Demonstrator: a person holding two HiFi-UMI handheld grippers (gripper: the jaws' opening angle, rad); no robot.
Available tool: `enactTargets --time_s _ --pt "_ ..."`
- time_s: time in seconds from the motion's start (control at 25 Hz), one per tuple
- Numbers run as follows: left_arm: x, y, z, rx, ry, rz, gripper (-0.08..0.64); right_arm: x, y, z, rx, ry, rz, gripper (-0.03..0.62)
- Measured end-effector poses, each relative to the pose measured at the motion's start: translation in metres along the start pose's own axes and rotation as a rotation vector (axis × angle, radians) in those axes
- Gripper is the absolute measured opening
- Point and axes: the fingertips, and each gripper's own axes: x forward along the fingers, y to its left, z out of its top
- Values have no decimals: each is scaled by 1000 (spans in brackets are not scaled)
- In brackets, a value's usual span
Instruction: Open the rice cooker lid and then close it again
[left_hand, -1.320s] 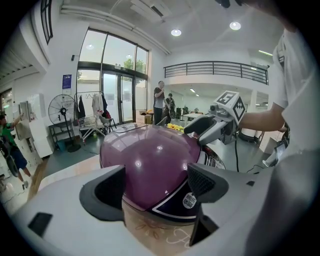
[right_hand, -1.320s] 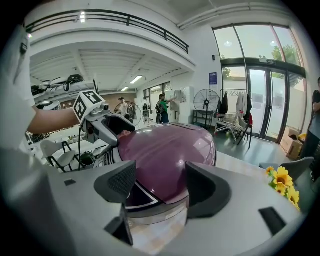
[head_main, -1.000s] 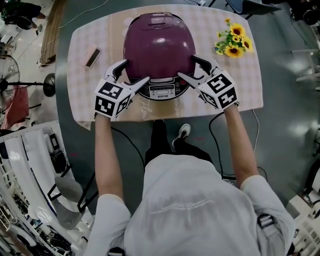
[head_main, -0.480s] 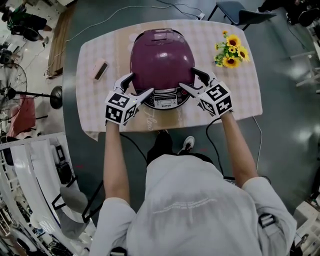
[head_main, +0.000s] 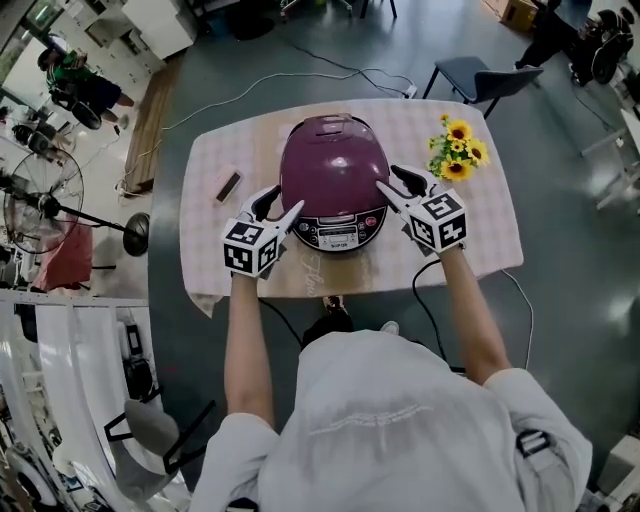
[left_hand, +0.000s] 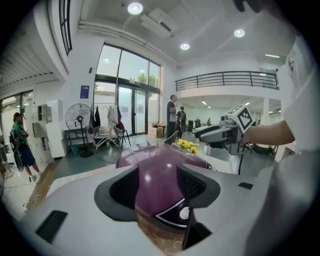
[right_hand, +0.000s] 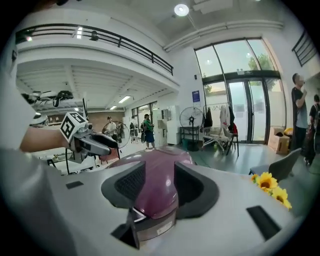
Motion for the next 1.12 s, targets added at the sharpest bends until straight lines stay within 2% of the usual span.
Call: enactTargets --time_s 0.12,0.2,0.32,0.44,0.6,0.84,1.12 --pt "-15 -1 20 64 -64 61 210 -19 -2 26 -76 -55 -39 185" --pt "-26 -6 34 92 -111 91 184 -33 -3 40 -114 -85 -65 145" --pt "-44 -13 60 93 -195 141 144 -55 -4 61 -152 -128 -99 81" --pt "-62 -19 78 81 -249 204 84 -73 -1 76 -207 -152 -113 57" --pt "-79 -27 92 95 -258 257 31 -94 4 92 -227 -188 -124 48" --pt "-101 -45 111 143 -279 281 15 -116 15 109 -275 -235 -147 34" --pt "-124 -58 123 166 -290 322 15 -130 49 123 -335 -257 -85 28"
